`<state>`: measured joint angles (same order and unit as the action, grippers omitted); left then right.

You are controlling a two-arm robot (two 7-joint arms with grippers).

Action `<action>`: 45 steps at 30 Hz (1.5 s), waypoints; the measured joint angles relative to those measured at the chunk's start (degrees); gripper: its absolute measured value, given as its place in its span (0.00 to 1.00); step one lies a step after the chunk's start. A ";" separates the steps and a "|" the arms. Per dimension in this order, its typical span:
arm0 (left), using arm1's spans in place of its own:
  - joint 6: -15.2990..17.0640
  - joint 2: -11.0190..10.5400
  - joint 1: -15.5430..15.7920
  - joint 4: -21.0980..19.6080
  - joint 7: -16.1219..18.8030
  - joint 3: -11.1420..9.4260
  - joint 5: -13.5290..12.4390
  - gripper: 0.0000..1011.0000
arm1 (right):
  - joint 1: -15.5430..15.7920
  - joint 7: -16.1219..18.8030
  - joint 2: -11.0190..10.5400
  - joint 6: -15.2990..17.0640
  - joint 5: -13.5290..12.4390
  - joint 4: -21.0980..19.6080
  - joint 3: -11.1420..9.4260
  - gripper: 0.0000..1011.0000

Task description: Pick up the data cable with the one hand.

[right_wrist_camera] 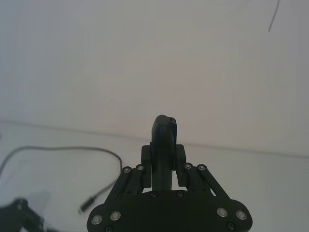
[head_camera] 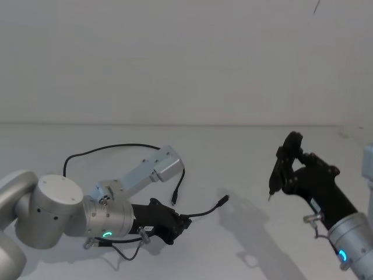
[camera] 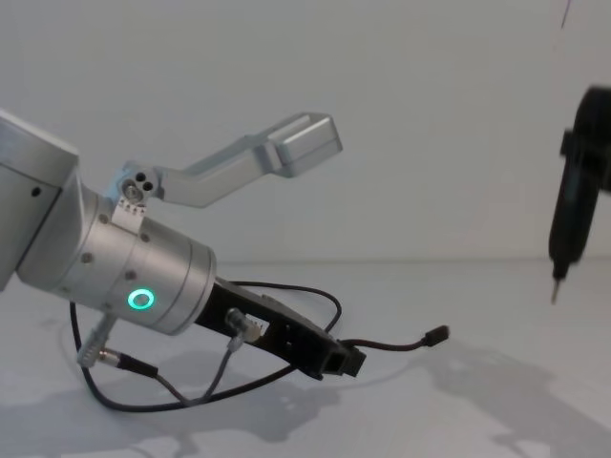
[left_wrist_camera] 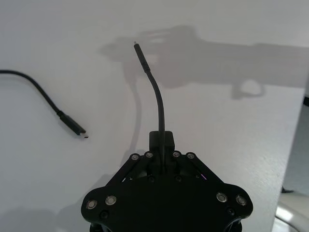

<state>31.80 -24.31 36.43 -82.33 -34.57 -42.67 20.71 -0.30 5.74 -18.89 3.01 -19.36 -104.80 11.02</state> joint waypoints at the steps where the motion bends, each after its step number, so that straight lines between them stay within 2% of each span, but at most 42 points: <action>1: -0.38 -0.24 0.01 -0.20 -0.30 -0.13 -0.08 0.04 | -0.37 0.44 0.13 0.30 -0.78 -0.44 -0.34 0.28; 7: -3.38 -2.42 0.27 -2.00 -3.05 -1.04 -0.74 0.04 | -2.26 2.04 0.89 1.98 -4.53 -1.59 -1.71 0.28; 9: -3.92 -2.98 0.36 -2.53 -3.62 -1.22 -0.86 0.04 | -2.49 2.15 0.99 2.24 -4.99 -1.66 -1.84 0.28; 11: -4.83 -3.92 0.48 -3.37 -4.55 -1.48 -1.01 0.04 | -3.45 2.60 1.38 3.60 -6.93 -1.81 -2.39 0.28; 19: -6.31 -5.42 0.69 -4.72 -6.06 -1.94 -1.30 0.04 | -5.46 2.91 1.74 7.31 -10.56 -1.43 -3.28 0.28; 30: -7.35 -6.49 0.83 -5.68 -7.12 -2.30 -1.47 0.04 | -7.43 2.73 0.66 12.27 -12.83 0.10 -3.07 0.28; 45: -7.84 -7.00 0.91 -6.12 -7.63 -2.44 -1.56 0.04 | -9.17 3.67 -0.63 14.90 -14.32 2.57 -1.68 0.28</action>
<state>23.96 -31.31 37.33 -88.45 -42.21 -45.11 19.15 -9.47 9.41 -19.52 17.91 -33.69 -102.22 9.33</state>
